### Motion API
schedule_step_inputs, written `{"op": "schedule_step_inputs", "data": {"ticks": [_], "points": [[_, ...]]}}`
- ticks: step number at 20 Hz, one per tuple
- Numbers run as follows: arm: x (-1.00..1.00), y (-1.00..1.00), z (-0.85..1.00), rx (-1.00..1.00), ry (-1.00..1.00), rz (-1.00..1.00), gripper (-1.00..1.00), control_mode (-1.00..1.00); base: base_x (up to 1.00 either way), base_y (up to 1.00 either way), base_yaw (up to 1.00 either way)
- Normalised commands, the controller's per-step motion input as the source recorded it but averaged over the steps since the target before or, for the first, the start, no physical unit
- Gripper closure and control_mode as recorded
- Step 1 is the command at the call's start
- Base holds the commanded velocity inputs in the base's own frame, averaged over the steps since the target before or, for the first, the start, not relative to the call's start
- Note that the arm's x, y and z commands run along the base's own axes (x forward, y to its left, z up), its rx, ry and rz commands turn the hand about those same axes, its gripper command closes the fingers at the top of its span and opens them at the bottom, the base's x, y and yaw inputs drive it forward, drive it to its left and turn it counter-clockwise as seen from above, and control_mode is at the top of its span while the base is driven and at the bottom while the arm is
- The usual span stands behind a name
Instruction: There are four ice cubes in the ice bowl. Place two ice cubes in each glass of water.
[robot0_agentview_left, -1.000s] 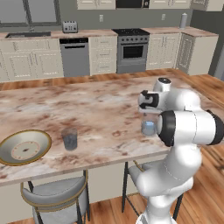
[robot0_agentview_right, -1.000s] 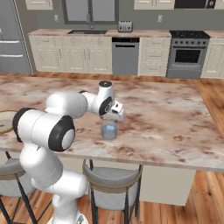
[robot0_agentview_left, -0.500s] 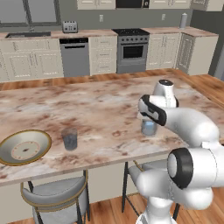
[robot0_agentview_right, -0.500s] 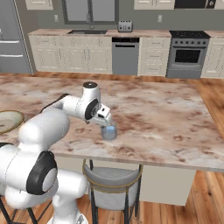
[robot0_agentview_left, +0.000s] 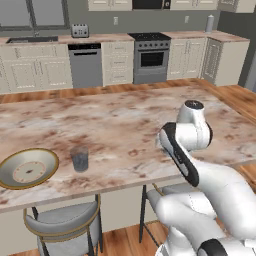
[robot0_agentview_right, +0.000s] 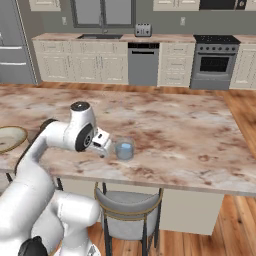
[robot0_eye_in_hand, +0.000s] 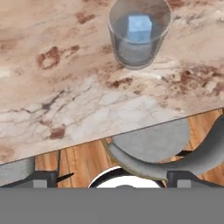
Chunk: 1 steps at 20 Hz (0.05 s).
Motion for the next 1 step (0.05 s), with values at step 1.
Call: {"op": "schedule_step_inputs", "data": {"ticks": [1], "points": [[-0.90,0.07,0.41,0.00,-0.15,0.00,-1.00,-1.00,0.00,0.00,0.00]]}}
